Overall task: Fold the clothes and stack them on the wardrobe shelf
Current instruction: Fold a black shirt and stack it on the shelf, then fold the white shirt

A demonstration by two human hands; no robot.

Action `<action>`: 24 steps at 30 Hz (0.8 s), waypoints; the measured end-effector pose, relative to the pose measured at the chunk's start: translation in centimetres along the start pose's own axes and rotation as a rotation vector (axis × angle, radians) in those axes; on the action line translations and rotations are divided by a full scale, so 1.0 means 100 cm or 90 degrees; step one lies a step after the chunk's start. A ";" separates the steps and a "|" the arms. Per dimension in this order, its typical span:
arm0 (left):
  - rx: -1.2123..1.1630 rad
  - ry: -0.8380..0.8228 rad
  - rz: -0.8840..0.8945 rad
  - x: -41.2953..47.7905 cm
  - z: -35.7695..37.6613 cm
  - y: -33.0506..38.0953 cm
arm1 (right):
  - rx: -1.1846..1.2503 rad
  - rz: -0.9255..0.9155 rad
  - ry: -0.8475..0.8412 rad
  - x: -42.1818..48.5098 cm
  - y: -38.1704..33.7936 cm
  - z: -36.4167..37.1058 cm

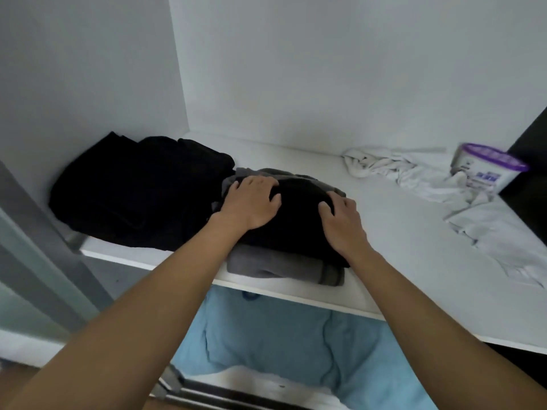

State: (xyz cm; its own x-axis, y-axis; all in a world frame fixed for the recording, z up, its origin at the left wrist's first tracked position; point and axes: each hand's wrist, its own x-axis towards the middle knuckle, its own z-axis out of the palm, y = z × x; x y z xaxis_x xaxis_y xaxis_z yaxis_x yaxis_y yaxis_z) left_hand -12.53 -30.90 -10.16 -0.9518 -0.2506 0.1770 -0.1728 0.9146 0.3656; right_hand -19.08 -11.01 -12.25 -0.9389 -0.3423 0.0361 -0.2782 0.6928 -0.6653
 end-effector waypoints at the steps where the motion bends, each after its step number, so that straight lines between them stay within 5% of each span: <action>1: 0.008 -0.006 -0.003 0.006 0.000 0.000 | 0.005 0.001 -0.005 0.004 0.002 0.001; 4: 0.007 -0.042 -0.038 0.015 -0.008 0.014 | 0.025 -0.050 -0.071 0.012 0.003 -0.009; 7: -0.081 0.045 -0.018 0.020 -0.009 0.045 | 0.041 -0.086 -0.069 0.011 0.019 -0.034; 14: -0.351 -0.046 0.098 0.018 0.014 0.161 | -0.104 0.182 0.189 0.010 0.155 -0.161; 17: -0.425 -0.114 0.052 0.016 0.041 0.209 | -0.125 0.294 0.177 -0.005 0.211 -0.204; 24: -0.525 -0.327 -0.131 0.008 0.114 0.301 | -0.211 0.088 0.165 -0.024 0.259 -0.223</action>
State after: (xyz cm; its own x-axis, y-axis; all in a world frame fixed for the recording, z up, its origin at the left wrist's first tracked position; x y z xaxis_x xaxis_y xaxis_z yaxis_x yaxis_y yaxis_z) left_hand -21.35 0.02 -9.41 -0.9511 -0.0334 -0.3071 -0.3019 0.3124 0.9007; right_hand -28.59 21.90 -12.88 -0.9798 -0.0916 0.1777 -0.1574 0.9015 -0.4032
